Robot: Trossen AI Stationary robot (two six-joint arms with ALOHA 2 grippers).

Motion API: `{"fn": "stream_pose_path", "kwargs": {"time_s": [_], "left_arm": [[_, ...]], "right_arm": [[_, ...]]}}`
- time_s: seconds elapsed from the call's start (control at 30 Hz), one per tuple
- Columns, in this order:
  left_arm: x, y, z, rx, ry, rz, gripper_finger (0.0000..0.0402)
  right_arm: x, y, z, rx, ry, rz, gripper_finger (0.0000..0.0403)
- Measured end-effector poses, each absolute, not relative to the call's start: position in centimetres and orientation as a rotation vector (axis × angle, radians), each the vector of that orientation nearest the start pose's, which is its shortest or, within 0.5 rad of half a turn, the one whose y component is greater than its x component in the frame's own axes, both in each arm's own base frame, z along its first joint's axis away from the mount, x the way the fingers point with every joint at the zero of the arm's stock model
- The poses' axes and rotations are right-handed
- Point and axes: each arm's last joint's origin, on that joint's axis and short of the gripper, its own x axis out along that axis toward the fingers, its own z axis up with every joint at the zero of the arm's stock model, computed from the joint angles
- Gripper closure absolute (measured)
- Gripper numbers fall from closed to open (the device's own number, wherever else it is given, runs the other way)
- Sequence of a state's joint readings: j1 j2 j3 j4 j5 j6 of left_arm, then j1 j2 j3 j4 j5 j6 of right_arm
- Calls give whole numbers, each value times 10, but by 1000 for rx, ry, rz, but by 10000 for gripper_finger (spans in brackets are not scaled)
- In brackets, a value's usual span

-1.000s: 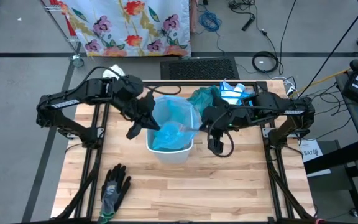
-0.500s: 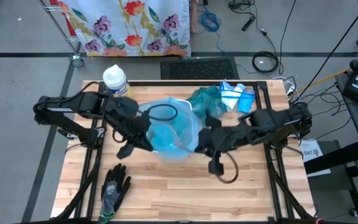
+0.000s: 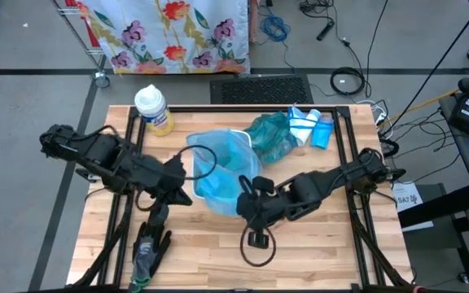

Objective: Place trash/remove bag and relplace
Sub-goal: Insert the light blue trash bag into the white trash bin

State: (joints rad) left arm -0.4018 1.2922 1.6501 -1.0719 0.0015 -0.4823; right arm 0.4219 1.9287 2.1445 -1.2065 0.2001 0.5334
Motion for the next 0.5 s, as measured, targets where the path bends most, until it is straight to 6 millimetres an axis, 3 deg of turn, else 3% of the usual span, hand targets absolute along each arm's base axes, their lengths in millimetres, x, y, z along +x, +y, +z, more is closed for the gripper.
{"fn": "stream_pose_path", "kwargs": {"time_s": [0.23,0.5], "left_arm": [[186,-122,425,-302,792,-20,401],[149,-164,369,-263,810,153,401]], "right_arm": [[373,169,357,185,980,-165,403],[375,173,351,262,974,-225,403]]}}
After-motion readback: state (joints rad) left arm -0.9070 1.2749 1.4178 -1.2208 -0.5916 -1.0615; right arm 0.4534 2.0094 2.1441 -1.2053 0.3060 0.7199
